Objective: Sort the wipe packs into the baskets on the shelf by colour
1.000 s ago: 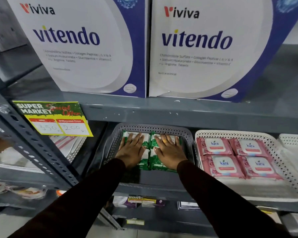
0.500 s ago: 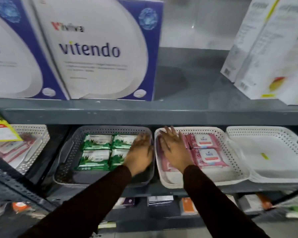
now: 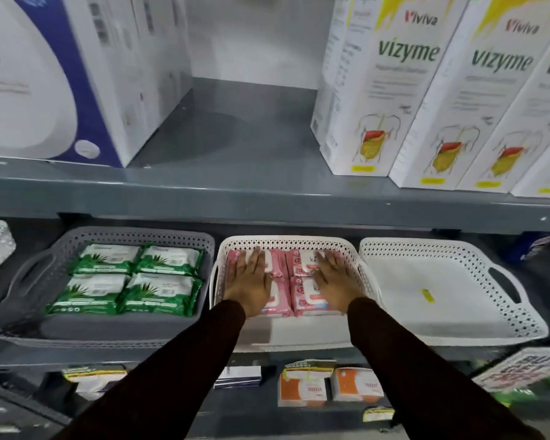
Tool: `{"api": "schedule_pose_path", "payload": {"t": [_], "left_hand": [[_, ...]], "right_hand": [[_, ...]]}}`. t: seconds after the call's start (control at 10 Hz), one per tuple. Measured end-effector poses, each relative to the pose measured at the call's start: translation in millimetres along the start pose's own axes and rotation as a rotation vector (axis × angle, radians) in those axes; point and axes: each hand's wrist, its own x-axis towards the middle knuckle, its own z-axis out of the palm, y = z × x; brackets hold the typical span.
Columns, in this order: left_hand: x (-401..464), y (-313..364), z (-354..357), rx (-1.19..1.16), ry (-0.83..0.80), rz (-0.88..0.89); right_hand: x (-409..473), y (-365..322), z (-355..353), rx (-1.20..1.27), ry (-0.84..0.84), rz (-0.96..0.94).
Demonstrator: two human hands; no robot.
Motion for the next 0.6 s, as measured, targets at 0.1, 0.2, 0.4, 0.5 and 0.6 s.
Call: {"api": "schedule_pose_path", "payload": {"t": [0.1, 0.2, 0.4, 0.5, 0.6], "left_hand": [[1.6, 1.8, 5.4, -0.017, 0.016, 0.004], [1.1, 1.0, 9.4, -0.002, 0.034, 0.002], [2.0, 3.2, 8.3, 0.025, -0.005, -0.011], [-1.7, 7.8, -15.1, 0.215, -0.051, 0.011], [-28.0, 11.0, -36.3, 0.106, 0.043, 0.097]], "right_hand": [[4.5, -1.1, 9.2, 0.020, -0.015, -0.026], [6.8, -0.4, 16.6, -0.024, -0.043, -0.059], [4.6, 0.8, 15.9, -0.054, -0.050, -0.034], [-3.6, -8.6, 2.8, -0.084, -0.043, -0.014], [-37.2, -18.1, -2.9, 0.000, 0.163, -0.119]]}}
